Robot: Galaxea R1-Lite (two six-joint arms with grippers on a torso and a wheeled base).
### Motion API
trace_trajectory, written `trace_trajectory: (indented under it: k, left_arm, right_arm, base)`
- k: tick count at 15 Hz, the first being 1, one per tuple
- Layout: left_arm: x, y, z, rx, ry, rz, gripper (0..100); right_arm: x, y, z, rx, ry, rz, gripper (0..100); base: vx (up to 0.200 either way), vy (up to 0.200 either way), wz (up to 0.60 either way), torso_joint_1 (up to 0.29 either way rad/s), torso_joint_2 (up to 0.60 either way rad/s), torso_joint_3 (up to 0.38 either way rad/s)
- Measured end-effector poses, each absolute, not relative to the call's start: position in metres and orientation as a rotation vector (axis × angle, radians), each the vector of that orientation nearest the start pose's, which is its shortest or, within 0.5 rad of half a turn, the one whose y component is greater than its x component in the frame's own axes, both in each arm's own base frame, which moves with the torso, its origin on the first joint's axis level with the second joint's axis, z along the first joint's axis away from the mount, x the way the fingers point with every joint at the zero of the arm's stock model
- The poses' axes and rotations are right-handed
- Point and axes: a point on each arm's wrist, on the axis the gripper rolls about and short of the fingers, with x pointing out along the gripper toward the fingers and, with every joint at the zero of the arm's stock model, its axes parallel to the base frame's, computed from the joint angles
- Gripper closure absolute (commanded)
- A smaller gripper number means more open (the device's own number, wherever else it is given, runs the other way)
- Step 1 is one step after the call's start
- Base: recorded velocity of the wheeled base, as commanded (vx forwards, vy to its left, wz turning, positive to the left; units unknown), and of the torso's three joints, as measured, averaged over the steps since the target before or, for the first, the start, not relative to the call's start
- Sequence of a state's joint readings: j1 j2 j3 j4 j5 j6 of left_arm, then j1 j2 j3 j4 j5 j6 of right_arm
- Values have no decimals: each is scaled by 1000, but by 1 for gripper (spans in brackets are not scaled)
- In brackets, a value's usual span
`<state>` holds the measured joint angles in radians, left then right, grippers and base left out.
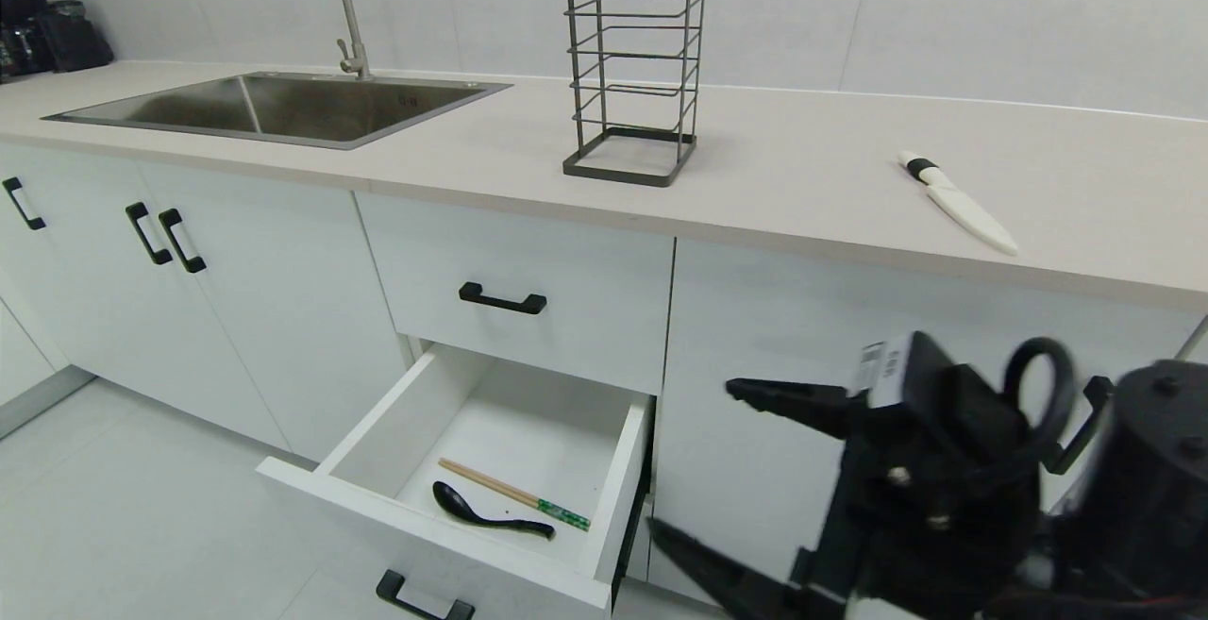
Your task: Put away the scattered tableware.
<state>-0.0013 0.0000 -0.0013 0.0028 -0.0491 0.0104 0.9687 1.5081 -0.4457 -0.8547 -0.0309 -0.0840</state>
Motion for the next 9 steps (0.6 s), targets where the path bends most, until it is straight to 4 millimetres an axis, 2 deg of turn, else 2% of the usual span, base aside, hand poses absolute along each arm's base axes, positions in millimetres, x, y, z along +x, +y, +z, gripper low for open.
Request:
trace_trajectory:
  k: [2,5,7,9]
  left_arm:
    - [-23,-1,76,10,1,-56,0]
    - [-23,-1,76,10,0,-56,0]
    - [-23,-1,76,10,0,-57,0]
    - [-23,-1,76,1,1,-57,0]
  right_arm:
    - [129,153,167,-164,141,865,0]
    - [111,93,188,-100,21,711,0]
    - [91,50,202,-65,-109,558,0]
    - [63,24,206,-63,-232,449,0]
  base:
    - [0,0,0,0,0,0]
    - [0,0,0,0,0,0]
    - [0,0,0,0,0,0]
    - [0,0,0,0,0,0]
